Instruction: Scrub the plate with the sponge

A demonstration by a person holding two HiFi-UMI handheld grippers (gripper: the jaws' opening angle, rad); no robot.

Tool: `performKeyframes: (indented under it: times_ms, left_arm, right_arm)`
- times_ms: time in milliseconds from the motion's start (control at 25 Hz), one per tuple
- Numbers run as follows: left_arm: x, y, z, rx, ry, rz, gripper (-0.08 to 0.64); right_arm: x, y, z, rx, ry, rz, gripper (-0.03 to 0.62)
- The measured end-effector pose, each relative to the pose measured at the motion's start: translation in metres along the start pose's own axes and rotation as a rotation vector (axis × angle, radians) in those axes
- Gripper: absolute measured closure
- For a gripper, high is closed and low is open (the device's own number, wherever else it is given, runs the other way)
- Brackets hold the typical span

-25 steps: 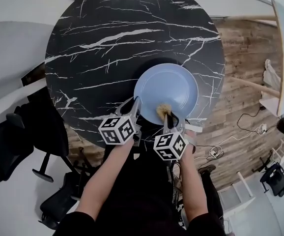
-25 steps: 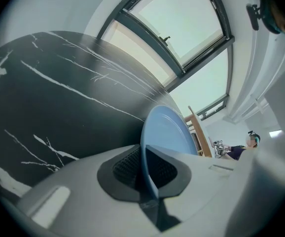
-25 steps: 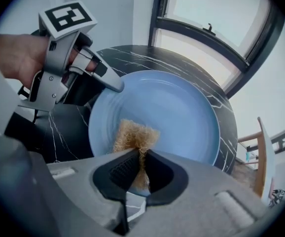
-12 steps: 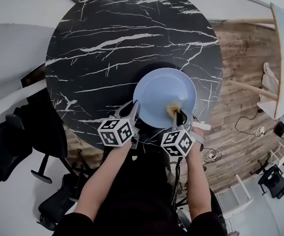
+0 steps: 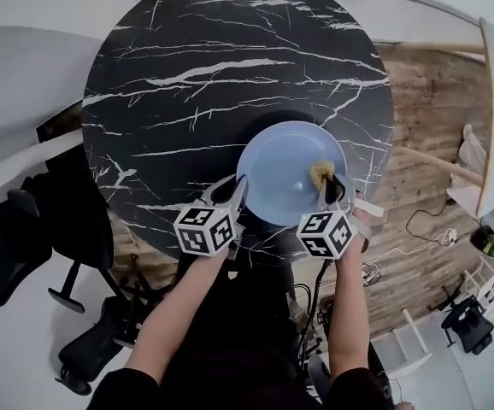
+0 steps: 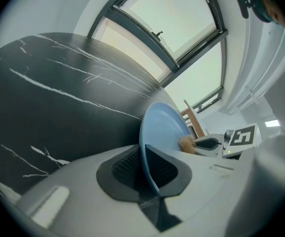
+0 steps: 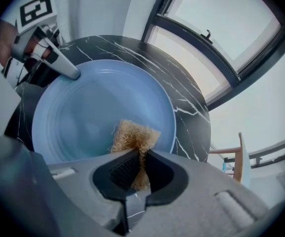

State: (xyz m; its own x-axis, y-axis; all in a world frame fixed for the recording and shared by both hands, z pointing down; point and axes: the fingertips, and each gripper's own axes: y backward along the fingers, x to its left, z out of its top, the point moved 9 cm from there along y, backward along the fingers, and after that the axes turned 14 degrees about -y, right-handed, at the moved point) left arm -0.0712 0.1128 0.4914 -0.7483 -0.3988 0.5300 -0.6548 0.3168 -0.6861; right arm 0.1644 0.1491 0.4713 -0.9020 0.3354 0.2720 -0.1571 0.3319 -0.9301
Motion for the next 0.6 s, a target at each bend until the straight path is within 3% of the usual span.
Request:
performKeyframes:
  times_ms: [240,480,600]
  left_arm:
    - [0.001,0.0,0.0,-0.001,0.012,-0.016,0.526]
    - [0.001,-0.001,0.001,-0.004,0.004,-0.023,0.523]
    - [0.001,0.0,0.0,-0.006,0.007,-0.023,0.523]
  right_arm:
    - [-0.019,-0.01,0.024,-0.024,-0.095,-0.021,0.557]
    - [-0.022,-0.018,0.05,-0.035,-0.118,-0.049,0.557]
    - [-0.015,-0.022,0.062,-0.04,-0.084,-0.07,0.558]
